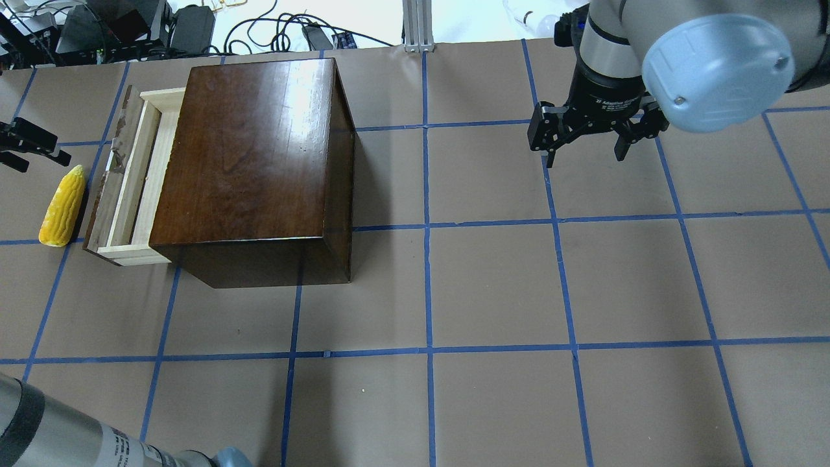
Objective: Open drawer and put corn inside
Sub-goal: 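Release the handle and move the left gripper over the yellow corn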
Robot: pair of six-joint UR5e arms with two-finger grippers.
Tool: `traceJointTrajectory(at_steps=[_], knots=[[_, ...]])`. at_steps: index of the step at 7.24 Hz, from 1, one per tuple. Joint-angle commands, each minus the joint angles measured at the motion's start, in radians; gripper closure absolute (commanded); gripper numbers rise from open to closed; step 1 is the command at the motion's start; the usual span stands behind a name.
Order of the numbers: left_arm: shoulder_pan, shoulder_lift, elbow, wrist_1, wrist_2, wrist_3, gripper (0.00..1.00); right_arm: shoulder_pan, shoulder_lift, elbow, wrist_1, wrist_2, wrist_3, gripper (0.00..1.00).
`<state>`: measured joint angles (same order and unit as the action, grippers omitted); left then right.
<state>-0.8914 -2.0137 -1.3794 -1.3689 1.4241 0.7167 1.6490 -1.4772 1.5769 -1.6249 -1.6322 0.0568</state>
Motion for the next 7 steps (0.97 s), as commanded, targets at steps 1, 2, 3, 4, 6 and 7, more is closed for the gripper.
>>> traceJointTrajectory(at_steps=[1,2,3,4,6,7], knots=[[0.000,-0.039,0.007,0.110,0.097,0.003,0.00,0.000,0.000,0.000,-0.001,0.000,0.000,0.00],[0.000,-0.069,0.006,0.147,0.119,0.003,0.00,0.000,0.000,0.000,0.000,0.000,0.000,0.00],[0.000,-0.094,0.006,0.158,0.121,0.001,0.00,0.000,0.000,0.000,0.000,0.000,0.000,0.00],[0.002,-0.126,0.006,0.166,0.133,-0.003,0.00,0.000,0.000,0.000,0.000,0.000,0.000,0.00],[0.025,-0.169,-0.001,0.186,0.139,-0.028,0.00,0.000,0.000,0.000,-0.001,0.000,0.000,0.00],[0.028,-0.190,-0.009,0.248,0.154,-0.029,0.00,0.000,0.000,0.000,0.000,-0.002,0.000,0.00]])
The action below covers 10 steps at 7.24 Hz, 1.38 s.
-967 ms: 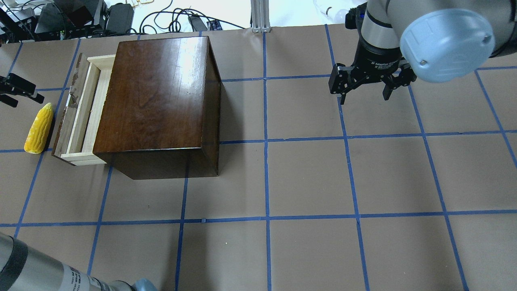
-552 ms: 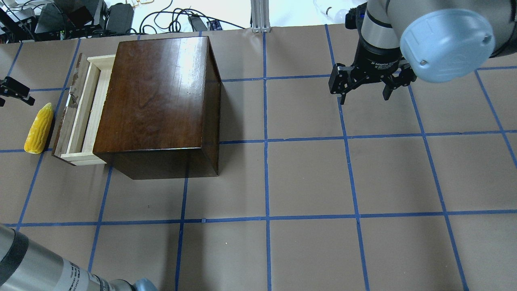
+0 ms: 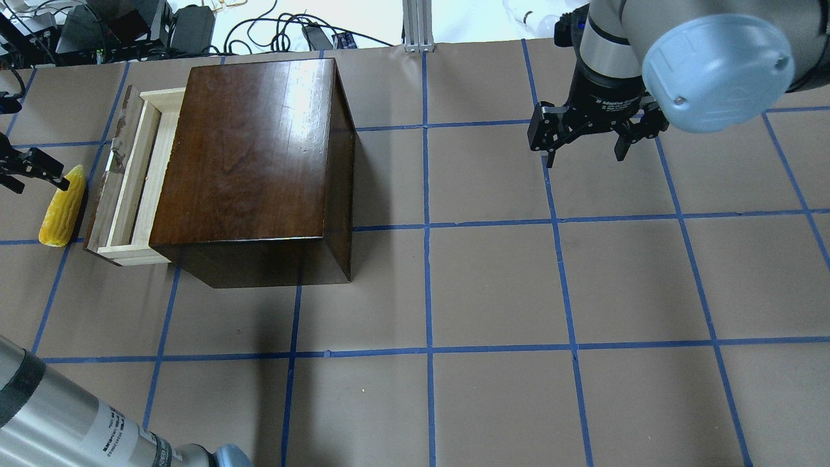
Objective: Open drawer and put corn inside
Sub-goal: 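Lower the left gripper and grasp the yellow corn cob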
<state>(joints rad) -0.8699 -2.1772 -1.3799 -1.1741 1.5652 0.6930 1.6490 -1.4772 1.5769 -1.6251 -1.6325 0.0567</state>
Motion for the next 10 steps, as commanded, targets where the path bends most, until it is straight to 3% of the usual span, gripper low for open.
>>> traceJointTrajectory(at_steps=[1,7,8,9,10], knots=[[0.006,-0.047,-0.010,0.089,0.032,-0.015,0.00,0.000,0.000,0.000,-0.001,-0.001,0.000,0.00],[0.005,-0.107,-0.002,0.088,0.030,-0.082,0.02,0.000,0.000,0.000,0.001,0.000,0.000,0.00],[0.002,-0.107,-0.002,0.086,0.035,-0.105,0.26,0.000,0.000,0.000,0.001,0.000,0.000,0.00],[0.002,-0.104,-0.002,0.083,0.033,-0.107,0.80,0.000,0.000,0.000,0.001,0.000,0.000,0.00],[0.002,-0.099,-0.001,0.080,0.030,-0.105,0.99,0.000,0.000,0.000,0.001,0.000,0.000,0.00]])
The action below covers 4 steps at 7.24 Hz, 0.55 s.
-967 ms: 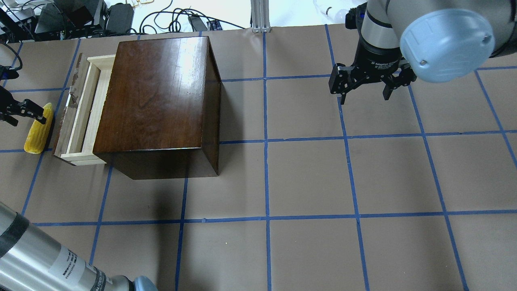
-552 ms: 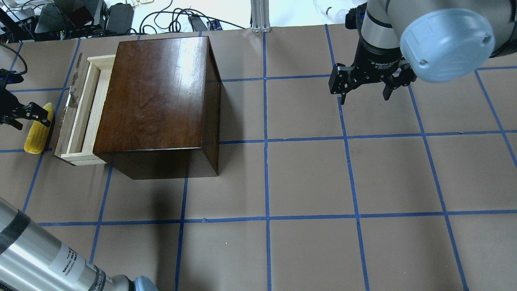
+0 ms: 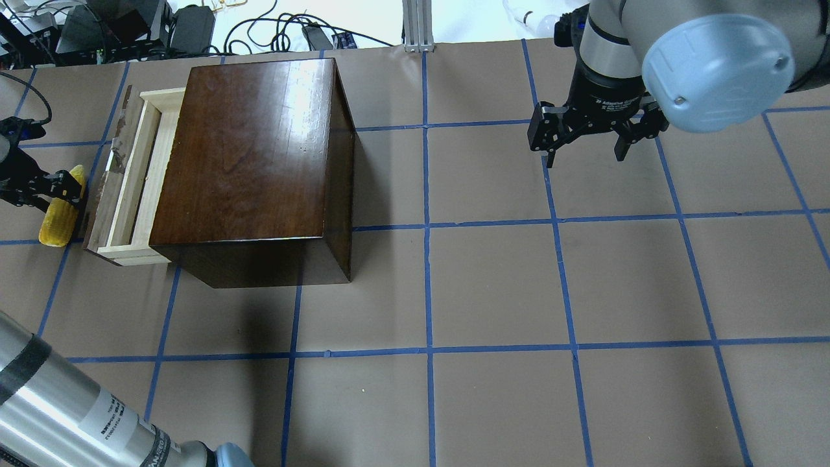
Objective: Open drawer and put corn inside
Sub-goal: 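Lower the left gripper and grasp the yellow corn cob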
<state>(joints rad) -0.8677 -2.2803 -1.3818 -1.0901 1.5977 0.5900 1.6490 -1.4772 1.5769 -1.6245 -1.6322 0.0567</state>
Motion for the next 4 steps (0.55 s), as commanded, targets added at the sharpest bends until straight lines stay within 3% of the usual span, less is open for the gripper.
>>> traceJointTrajectory(at_steps=[1,4], knots=[[-0.001,0.016,0.009,-0.008,-0.002,-0.001,1.00,0.000,0.000,0.000,0.000,0.000,0.000,0.00],[-0.028,0.077,0.021,-0.061,-0.001,0.004,1.00,0.000,0.000,0.000,0.000,0.000,0.000,0.00]])
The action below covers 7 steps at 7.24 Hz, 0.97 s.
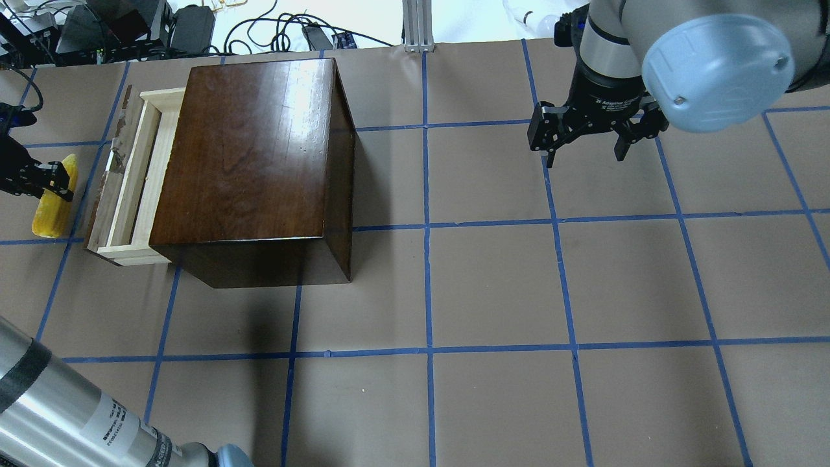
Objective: Open drawer and put corn inside
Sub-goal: 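Lower the left gripper and grasp the yellow corn cob, then lift the corn and carry it over the open drawer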
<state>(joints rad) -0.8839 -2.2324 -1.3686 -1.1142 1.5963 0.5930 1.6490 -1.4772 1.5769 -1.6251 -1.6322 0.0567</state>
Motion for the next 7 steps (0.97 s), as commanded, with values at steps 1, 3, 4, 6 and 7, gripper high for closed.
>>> traceJointTrajectory(at_steps=[1,3,4,6,7], knots=[[-0.013,0.068,0.038,-0.114,-0.001,0.001,1.00,0.000,0.000,0.000,0.001,0.000,0.000,0.00],[-0.035,0.150,0.150,-0.305,-0.001,0.002,1.00,0.000,0.000,0.000,0.001,0.000,0.000,0.00],[-0.074,0.190,0.210,-0.405,-0.001,0.002,1.00,0.000,0.000,0.000,0.001,0.002,0.000,0.00],[-0.125,0.247,0.230,-0.483,-0.013,-0.007,1.00,0.000,0.000,0.000,0.001,0.002,0.000,0.00],[-0.153,0.267,0.229,-0.483,-0.019,-0.016,1.00,0.000,0.000,0.000,0.001,0.002,0.000,0.00]])
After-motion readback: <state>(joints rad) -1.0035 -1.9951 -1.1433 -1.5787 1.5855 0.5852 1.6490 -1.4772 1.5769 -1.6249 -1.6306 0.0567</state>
